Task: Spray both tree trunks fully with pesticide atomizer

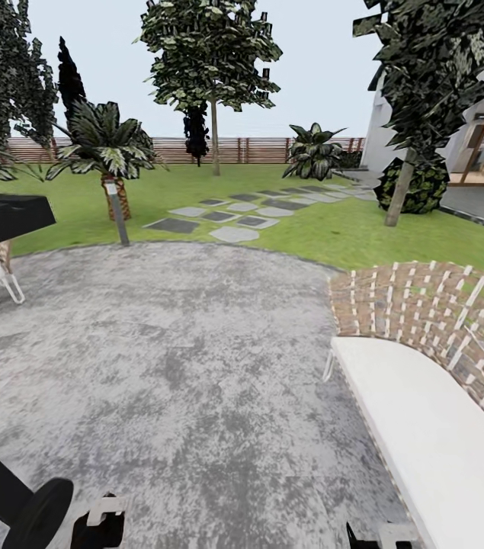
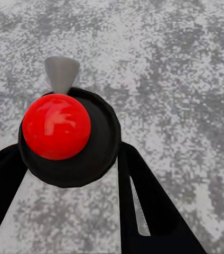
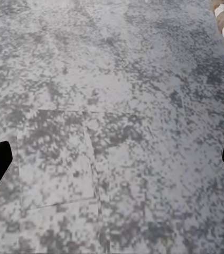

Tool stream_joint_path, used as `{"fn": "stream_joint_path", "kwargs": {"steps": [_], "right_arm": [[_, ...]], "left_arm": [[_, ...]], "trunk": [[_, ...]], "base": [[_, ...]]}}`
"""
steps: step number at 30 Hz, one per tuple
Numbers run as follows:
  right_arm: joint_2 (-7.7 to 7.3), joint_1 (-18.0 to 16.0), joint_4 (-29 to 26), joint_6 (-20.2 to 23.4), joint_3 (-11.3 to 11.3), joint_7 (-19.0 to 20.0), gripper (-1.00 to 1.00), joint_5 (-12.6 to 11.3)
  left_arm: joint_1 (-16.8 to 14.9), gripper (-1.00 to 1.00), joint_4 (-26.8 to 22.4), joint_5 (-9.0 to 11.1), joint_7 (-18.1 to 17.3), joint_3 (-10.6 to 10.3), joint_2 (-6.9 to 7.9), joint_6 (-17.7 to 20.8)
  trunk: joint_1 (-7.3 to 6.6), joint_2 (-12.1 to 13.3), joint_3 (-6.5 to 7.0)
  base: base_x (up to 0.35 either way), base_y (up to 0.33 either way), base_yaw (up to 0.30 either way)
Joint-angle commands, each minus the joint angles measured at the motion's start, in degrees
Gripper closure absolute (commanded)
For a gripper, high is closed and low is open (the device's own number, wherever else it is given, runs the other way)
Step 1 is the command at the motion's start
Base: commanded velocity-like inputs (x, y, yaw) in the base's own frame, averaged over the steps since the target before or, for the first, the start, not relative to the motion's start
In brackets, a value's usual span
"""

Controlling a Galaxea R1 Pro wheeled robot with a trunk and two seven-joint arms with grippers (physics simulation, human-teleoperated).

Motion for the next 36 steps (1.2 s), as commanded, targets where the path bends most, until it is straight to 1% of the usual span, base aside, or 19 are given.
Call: {"fn": "stream_joint_path", "kwargs": {"steps": [1, 31, 36], "right_arm": [[-0.01, -0.02, 0.05, -0.17, 0.00, -0.02, -1.00, 0.03], [0.10, 0.00, 0.05, -0.16, 0.08, -0.02, -1.00, 0.03], [0.16, -0.01, 0.03, -0.14, 0.07, -0.02, -1.00, 0.03]], "left_arm": [[-0.04, 1.00, 0.04, -0.10, -0.49, 0.47, -0.03, -0.15], [-0.04, 1.00, 0.04, -0.10, -0.49, 0.47, -0.02, -0.15], [-0.04, 1.00, 0.04, -0.10, -0.49, 0.48, -0.02, -0.15]], "trunk": [[0.03, -0.02, -0.05], [0.03, -0.02, -0.05], [0.03, -0.02, -0.05]], "base": [[0.338, 0.000, 0.000], [0.338, 0.000, 0.000], [0.338, 0.000, 0.111]]}}
